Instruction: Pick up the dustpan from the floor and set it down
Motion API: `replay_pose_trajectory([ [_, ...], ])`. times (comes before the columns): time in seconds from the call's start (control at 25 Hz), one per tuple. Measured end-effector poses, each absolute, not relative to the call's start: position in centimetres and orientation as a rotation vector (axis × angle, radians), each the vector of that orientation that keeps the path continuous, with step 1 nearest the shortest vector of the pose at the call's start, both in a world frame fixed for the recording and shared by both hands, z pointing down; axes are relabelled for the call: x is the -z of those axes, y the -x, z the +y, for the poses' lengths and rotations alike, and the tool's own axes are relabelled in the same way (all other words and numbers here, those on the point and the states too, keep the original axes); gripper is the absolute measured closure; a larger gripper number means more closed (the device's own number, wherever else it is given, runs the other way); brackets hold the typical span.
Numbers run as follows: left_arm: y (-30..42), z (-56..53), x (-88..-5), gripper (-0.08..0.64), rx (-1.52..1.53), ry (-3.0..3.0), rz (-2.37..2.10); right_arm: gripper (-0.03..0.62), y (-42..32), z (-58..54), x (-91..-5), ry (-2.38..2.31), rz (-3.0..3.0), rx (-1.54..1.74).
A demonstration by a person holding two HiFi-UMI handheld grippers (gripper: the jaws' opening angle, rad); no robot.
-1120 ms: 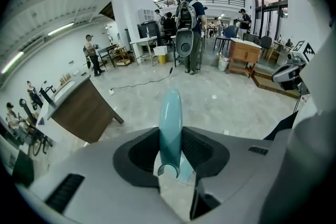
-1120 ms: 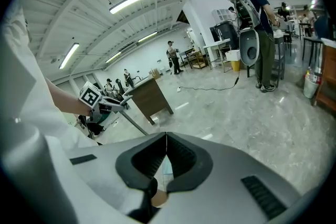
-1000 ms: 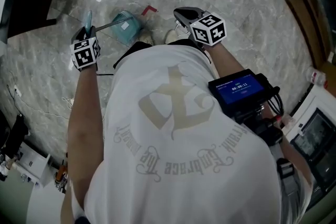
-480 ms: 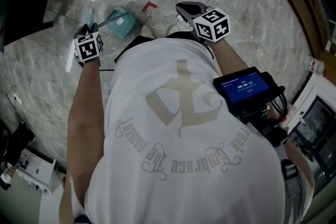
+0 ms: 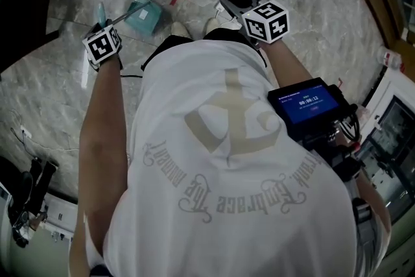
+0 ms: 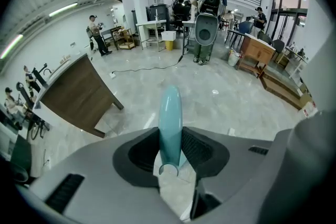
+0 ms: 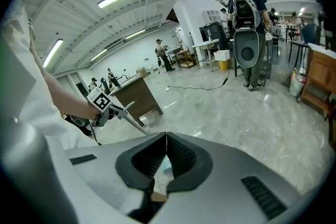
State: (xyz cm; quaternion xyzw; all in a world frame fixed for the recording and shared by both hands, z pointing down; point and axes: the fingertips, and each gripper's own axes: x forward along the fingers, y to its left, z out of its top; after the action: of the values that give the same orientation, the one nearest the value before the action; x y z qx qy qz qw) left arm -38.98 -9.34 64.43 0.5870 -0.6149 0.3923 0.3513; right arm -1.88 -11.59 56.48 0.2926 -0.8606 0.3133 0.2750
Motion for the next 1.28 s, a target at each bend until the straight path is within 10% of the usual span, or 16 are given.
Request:
replay_pose_trajectory([
  [1.28,31.4,-14.5,-69.3,0.410,-1.108,-1.680,-1.372,0.575,-2.0,-9.7,-57.4,-0.924,-2.213,-0.875],
])
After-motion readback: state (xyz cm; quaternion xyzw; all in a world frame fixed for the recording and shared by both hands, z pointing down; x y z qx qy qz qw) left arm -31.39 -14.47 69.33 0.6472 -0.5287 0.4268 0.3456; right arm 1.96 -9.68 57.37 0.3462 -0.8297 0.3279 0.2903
